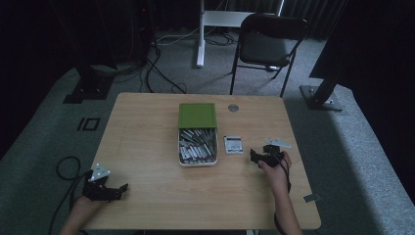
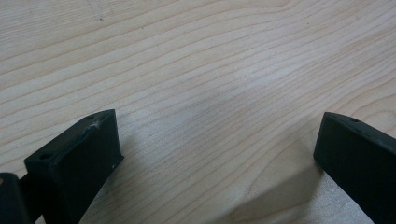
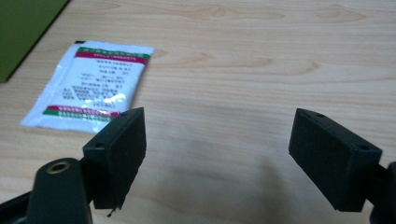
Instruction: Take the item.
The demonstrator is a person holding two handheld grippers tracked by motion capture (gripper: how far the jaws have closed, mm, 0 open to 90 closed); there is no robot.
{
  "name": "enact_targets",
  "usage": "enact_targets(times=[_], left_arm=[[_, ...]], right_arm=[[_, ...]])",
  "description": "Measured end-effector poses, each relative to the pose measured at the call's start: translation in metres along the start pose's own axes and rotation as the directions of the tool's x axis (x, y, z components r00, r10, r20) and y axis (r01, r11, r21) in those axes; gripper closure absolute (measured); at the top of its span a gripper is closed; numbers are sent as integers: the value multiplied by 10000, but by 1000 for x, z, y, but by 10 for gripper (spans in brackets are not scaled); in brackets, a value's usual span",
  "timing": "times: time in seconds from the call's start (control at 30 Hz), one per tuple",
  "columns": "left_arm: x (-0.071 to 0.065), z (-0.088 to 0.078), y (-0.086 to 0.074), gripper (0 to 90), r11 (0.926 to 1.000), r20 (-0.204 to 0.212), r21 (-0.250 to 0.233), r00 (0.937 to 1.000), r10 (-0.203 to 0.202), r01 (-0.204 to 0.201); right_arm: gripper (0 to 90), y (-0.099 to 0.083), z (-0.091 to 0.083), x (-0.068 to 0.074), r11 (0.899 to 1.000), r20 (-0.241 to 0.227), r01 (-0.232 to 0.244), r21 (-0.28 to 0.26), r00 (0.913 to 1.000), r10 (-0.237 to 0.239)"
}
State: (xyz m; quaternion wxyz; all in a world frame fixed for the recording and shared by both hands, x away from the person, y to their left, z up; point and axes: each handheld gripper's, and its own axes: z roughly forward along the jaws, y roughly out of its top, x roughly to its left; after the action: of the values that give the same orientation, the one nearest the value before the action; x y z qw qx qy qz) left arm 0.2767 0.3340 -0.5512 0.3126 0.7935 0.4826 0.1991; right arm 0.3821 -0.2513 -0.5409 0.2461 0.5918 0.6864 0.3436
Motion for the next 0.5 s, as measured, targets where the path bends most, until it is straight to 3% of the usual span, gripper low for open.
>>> enact_targets(times=[0.5], left_arm=[[0, 0, 0, 14, 10000, -2, 3, 10000, 6, -6]], right_arm=[[190, -25, -20, -20, 9997, 474, -214, 75, 9987, 210]])
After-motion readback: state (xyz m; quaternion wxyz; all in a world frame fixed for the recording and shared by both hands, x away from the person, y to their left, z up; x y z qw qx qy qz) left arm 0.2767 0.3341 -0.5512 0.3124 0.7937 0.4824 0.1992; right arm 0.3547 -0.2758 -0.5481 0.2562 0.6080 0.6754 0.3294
